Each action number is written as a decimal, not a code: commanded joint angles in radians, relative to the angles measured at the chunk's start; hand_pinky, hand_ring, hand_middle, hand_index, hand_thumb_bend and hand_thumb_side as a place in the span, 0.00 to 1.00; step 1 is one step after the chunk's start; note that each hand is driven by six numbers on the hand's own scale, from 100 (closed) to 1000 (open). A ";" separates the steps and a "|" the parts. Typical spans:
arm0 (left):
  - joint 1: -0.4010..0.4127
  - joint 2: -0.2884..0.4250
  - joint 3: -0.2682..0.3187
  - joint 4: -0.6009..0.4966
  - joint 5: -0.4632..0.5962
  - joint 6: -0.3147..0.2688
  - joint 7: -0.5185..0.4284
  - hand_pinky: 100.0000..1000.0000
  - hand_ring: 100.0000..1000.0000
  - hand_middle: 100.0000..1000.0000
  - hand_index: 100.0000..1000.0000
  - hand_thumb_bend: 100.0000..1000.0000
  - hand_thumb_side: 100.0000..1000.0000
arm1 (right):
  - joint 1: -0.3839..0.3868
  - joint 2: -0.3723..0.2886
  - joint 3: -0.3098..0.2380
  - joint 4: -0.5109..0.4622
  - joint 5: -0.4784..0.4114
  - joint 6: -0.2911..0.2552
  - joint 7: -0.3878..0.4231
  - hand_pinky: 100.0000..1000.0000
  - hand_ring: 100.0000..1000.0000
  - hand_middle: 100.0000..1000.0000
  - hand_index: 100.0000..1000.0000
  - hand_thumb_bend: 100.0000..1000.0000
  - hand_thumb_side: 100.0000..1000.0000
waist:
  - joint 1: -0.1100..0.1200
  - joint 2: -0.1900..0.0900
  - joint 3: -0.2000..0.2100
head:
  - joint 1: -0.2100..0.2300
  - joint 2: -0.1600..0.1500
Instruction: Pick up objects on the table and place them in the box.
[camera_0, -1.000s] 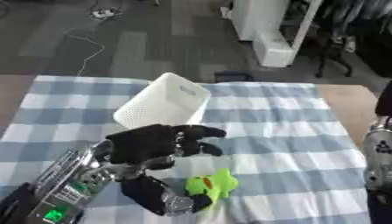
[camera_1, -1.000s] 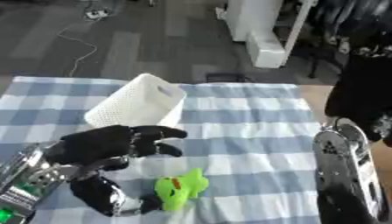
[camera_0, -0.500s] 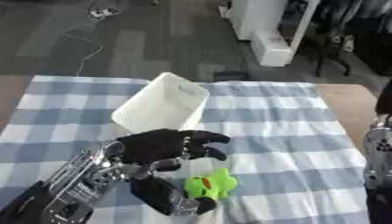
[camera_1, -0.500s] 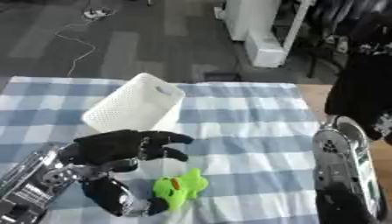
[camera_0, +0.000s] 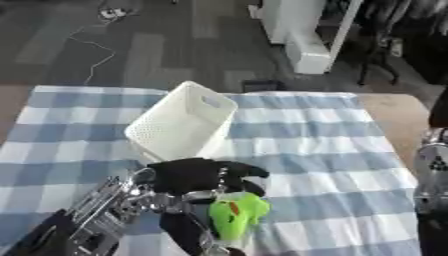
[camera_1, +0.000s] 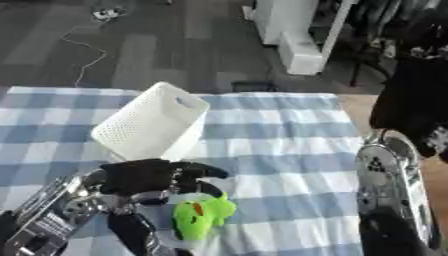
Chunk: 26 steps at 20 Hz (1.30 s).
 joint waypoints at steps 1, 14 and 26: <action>-0.010 -0.004 -0.003 -0.005 0.013 0.000 -0.017 0.00 1.00 1.00 0.93 0.48 0.76 | -0.019 -0.006 -0.001 -0.018 -0.003 -0.002 0.003 0.29 0.42 0.55 0.69 0.00 0.96 | 0.004 -0.009 -0.003 | -0.002 0.004; -0.076 -0.009 0.023 0.069 -0.053 0.003 0.024 0.00 1.00 1.00 0.92 0.42 0.74 | -0.017 -0.003 0.002 -0.018 -0.004 0.001 0.005 0.29 0.42 0.55 0.69 0.00 0.96 | 0.000 -0.010 -0.002 | 0.007 0.002; -0.109 -0.033 0.044 0.115 -0.061 0.010 0.069 0.00 1.00 1.00 0.92 0.38 0.75 | -0.017 -0.001 0.004 -0.018 -0.006 0.002 0.007 0.29 0.42 0.55 0.69 0.00 0.96 | -0.001 -0.010 0.001 | 0.009 0.003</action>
